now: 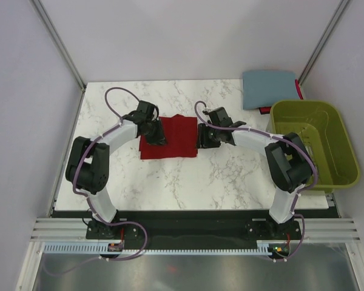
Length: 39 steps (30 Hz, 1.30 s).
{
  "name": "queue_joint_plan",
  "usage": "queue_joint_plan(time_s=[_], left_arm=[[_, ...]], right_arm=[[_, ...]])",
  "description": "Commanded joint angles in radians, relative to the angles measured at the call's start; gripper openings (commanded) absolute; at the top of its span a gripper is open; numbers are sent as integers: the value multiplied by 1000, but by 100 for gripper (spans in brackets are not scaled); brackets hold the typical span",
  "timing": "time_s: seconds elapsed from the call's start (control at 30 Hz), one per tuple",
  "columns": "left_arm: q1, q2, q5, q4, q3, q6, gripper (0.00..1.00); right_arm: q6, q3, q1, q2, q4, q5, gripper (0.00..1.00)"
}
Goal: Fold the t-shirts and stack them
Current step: Fold the tshirt
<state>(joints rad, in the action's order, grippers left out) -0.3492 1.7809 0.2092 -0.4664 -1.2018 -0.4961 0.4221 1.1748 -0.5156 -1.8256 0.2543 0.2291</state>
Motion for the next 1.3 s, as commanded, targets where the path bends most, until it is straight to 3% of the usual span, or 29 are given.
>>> queue_joint_plan(time_s=[0.0,0.3,0.47,0.6,0.67,0.9,1.07,1.27], left_arm=[[48,-19,-25,-32,-32,42,33],[53,49,-42,-29,45,51,33],[41,19,-44,-15,74,36,33],[36,-23,-34,-9,105,19,33],[10,-49,-36,-5,137,14,33],[-59,-230,32,11,258,-53,34],[33,-295,74,-41,173,28,43],[200,-125,159,-64,-43,186,47]], right_arm=[[-28,54,2,-43,8,4,53],[-6,-27,-1,-69,-101,91,51],[1,-72,-1,-72,-130,113,45],[3,-116,-1,-25,-133,85,9],[6,-162,-1,24,-133,79,0],[79,-397,-24,199,-202,81,1],[80,-439,-21,288,-170,52,34],[1,-258,96,218,-133,119,46]])
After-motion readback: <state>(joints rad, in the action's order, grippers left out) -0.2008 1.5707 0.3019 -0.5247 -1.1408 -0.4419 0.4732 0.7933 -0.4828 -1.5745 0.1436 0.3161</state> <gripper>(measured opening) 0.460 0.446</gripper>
